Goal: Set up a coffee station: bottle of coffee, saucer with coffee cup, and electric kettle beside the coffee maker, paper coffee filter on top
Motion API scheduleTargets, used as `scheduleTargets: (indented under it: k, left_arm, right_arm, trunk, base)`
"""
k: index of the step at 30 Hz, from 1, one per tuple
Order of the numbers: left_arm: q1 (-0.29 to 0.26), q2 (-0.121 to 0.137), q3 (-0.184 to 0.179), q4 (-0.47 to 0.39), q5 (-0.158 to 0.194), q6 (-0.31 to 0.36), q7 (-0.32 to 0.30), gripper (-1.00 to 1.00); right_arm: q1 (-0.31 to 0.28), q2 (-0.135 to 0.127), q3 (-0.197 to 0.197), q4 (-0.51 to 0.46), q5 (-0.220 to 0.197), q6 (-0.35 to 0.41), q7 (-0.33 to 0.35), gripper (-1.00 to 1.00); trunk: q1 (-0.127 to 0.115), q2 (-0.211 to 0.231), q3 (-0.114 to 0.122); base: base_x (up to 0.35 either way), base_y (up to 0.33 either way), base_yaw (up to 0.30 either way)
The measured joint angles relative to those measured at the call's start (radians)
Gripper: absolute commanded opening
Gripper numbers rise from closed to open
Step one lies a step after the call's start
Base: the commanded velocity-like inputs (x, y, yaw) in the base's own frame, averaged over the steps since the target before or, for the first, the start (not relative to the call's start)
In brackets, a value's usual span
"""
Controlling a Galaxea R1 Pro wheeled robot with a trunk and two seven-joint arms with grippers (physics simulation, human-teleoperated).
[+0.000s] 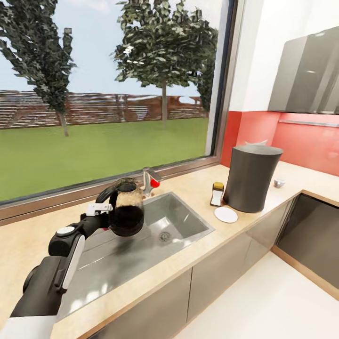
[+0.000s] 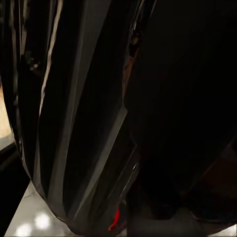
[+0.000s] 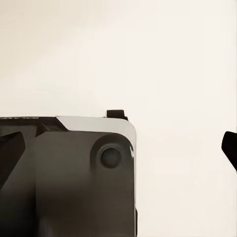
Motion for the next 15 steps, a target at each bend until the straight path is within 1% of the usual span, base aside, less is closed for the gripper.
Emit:
scheduleTargets:
  k: [12,15]
  left_arm:
    - [0.000,0.000,0.003,-0.002,-0.001,0.000,0.000,-1.00]
    - [0.000,0.000,0.003,-0.002,0.000,0.000,0.000,-1.00]
  right_arm:
    - [0.000,-0.001,0.000,0.003,0.002,0.000,0.000,1.00]
    - [0.000,-0.002,0.001,0.005,0.003,-0.012,0.000,1.00]
  trunk:
    - [0.000,0.000,0.001]
    - [0.000,0.000,0.001]
  base:
    - [0.176,-0.228,0.000]
    - [0.144,-0.241,0.000]
